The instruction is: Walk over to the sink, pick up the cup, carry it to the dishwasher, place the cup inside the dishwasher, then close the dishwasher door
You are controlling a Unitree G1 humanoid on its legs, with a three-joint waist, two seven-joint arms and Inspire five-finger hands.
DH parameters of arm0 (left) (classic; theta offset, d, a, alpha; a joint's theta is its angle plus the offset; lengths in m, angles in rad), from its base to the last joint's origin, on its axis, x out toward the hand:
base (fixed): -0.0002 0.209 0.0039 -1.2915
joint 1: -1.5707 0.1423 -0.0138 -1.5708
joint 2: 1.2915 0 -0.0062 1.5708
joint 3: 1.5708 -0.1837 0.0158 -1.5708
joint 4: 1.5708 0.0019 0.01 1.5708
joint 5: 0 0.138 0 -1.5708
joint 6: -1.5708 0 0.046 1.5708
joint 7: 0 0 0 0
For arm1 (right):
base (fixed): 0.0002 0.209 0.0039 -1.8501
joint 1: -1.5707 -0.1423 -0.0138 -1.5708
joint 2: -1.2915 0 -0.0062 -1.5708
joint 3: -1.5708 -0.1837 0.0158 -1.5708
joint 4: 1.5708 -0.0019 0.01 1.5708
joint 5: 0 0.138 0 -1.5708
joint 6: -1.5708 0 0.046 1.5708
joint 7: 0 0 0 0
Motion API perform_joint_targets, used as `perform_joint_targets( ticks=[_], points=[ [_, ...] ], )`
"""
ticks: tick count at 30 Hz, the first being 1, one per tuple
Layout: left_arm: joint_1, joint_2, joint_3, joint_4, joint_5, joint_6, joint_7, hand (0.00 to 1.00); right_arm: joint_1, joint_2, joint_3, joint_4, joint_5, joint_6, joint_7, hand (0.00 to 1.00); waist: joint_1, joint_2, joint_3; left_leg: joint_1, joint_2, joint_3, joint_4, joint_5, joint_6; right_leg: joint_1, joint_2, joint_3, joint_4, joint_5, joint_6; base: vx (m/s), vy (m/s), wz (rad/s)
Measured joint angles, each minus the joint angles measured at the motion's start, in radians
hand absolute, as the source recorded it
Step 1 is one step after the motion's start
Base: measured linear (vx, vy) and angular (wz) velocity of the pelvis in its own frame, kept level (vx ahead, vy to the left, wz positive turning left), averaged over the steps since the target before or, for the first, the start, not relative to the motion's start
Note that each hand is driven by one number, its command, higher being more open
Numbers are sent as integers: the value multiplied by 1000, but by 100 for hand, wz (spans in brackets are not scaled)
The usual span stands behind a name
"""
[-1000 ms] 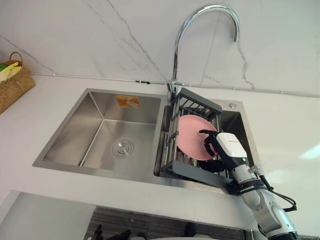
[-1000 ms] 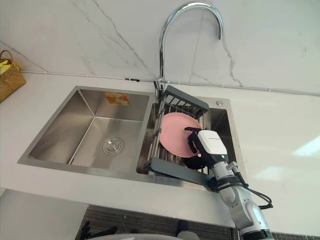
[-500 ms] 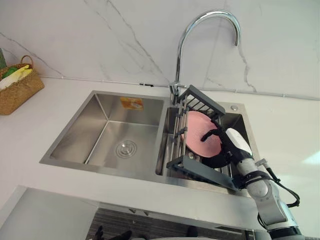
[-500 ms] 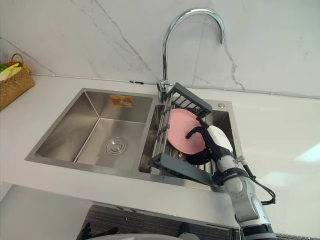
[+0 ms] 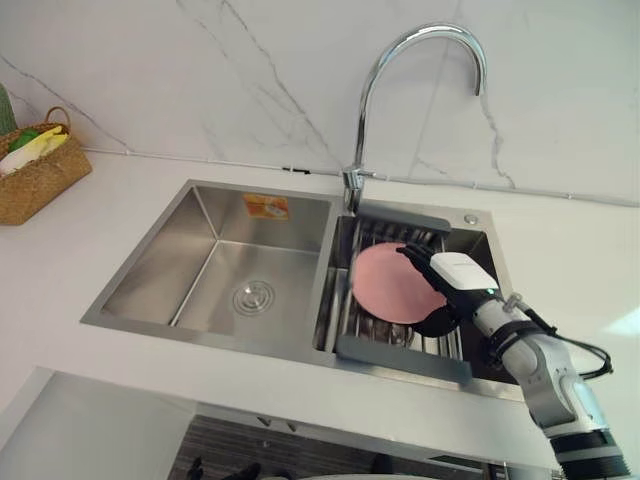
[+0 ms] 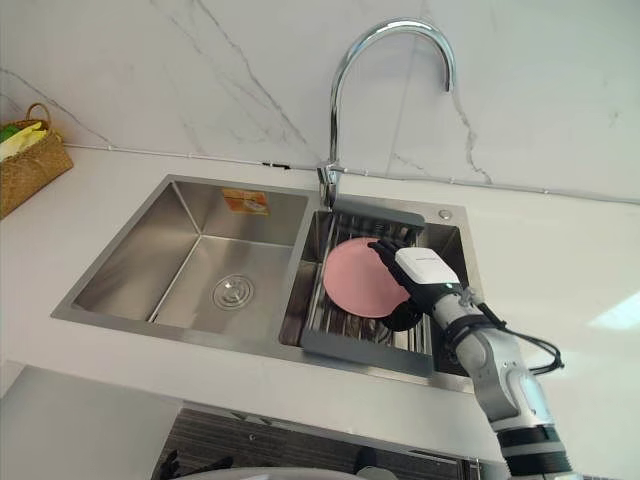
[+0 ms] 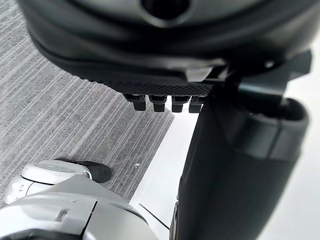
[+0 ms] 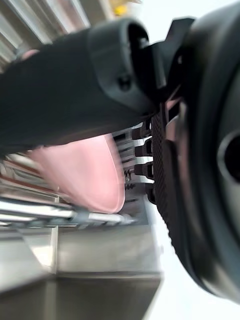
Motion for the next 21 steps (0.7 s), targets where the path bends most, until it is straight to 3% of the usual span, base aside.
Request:
perform_joint_targets(
  ticks=[9,21],
  points=[
    [0,13,-2,-19,0,8,-2,100,-83,-48,89,-16,-65,-55,65,100,11,-38,-1,5,-2,-2,-2,0,0,5,-2,-2,0,0,0,0,0,0],
    [1,13,-3,-19,-1,6,-4,100,-148,-75,68,-58,-58,-1,1,100,20,-45,-1,5,-1,-3,-2,1,2,7,-1,-3,0,0,0,0,0,0]
  ],
)
